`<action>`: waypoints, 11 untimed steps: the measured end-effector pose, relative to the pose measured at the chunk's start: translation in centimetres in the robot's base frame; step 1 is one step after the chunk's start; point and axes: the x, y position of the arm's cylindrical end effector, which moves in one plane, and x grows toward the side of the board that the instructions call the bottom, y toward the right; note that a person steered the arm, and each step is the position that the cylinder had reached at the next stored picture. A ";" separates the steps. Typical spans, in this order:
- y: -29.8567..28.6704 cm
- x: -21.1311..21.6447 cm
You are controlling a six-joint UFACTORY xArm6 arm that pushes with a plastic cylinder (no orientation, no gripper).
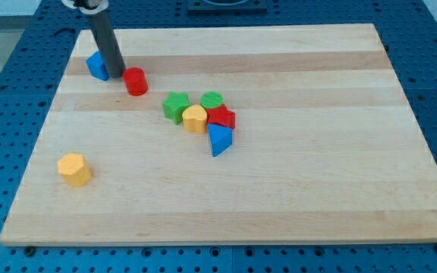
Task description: Push red circle towards green star
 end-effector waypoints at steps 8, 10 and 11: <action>3.8 4.2; 5.4 5.3; 5.4 5.5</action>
